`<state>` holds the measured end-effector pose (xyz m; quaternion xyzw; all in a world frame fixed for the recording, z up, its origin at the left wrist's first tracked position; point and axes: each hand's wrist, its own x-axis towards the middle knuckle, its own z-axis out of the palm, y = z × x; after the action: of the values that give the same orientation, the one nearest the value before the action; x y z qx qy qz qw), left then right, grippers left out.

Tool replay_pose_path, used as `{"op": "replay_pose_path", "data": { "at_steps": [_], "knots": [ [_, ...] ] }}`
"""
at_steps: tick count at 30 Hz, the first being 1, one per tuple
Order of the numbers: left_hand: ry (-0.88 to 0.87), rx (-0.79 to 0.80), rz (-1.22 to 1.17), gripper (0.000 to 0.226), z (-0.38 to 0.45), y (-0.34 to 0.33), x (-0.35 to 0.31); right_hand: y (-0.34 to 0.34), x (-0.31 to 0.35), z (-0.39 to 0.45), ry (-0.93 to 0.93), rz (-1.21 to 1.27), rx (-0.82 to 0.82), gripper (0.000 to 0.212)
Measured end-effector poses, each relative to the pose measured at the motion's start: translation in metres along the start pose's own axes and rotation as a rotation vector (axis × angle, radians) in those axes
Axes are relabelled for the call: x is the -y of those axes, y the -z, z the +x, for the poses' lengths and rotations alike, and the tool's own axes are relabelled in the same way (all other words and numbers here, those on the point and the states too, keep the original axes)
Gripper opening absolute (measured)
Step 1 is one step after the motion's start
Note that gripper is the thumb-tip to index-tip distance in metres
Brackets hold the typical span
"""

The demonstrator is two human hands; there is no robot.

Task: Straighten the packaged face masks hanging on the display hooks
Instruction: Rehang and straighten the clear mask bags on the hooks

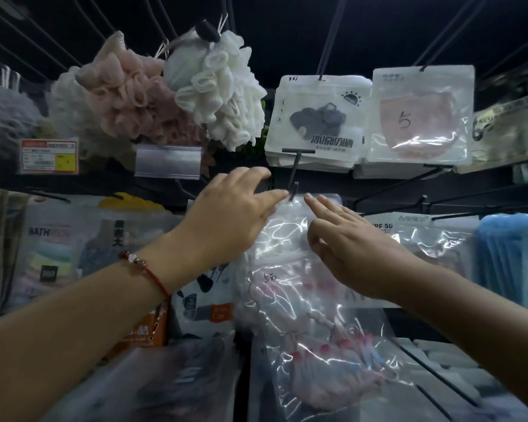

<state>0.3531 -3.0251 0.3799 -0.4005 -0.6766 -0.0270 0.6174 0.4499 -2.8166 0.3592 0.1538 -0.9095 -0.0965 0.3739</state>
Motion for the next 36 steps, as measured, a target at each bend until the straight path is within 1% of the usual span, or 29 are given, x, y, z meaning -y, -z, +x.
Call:
{"op": "replay_pose_path", "data": {
  "at_steps": [2,3,5,7,9,11,14,15,18,20,24,28,32,36],
  "knots": [
    [-0.023,-0.025,-0.045,0.039,-0.006,0.008,-0.006,0.0,0.003,-0.001,-0.007,0.008,-0.013,0.022],
    [-0.038,-0.009,-0.084,0.041,-0.01,0.012,-0.01,0.001,0.005,-0.002,-0.011,0.015,-0.017,0.021],
    [-0.006,0.092,-0.224,0.047,-0.018,0.019,-0.019,0.003,0.012,-0.004,-0.008,0.049,-0.029,0.017],
    [0.083,0.195,-0.381,0.052,-0.025,0.021,-0.023,0.006,0.021,-0.004,-0.005,0.1,-0.059,0.013],
    [0.132,0.214,-0.522,0.05,-0.03,0.02,-0.024,0.01,0.03,-0.003,-0.022,0.119,-0.091,0.013],
    [0.15,0.18,-0.612,0.041,-0.034,0.02,-0.022,0.012,0.036,-0.002,-0.032,0.095,-0.131,0.014],
    [0.132,0.131,-0.615,0.027,-0.038,0.023,-0.019,0.01,0.041,-0.006,-0.063,0.04,-0.19,0.01],
    [0.131,0.117,-0.611,0.024,-0.039,0.024,-0.017,0.009,0.041,-0.009,-0.071,0.013,-0.222,0.016],
    [0.12,0.049,-0.631,0.021,-0.039,0.025,-0.013,0.002,0.042,-0.026,-0.086,-0.055,-0.297,0.043],
    [0.111,-0.001,-0.635,0.02,-0.036,0.025,-0.011,-0.003,0.046,-0.036,-0.078,-0.114,-0.291,0.052],
    [0.064,-0.064,-0.6,0.02,-0.021,0.02,-0.007,-0.01,0.045,-0.044,-0.086,-0.197,-0.215,0.064],
    [0.029,-0.11,-0.578,0.023,-0.004,0.014,0.001,-0.011,0.039,-0.041,-0.12,-0.249,-0.199,0.068],
    [-0.008,-0.091,-0.586,0.023,0.008,0.013,0.006,-0.011,0.032,-0.034,-0.131,-0.26,-0.193,0.069],
    [-0.007,-0.091,-0.625,0.023,0.016,0.015,0.004,-0.013,0.025,-0.028,-0.132,-0.249,-0.182,0.071]
  ]
}}
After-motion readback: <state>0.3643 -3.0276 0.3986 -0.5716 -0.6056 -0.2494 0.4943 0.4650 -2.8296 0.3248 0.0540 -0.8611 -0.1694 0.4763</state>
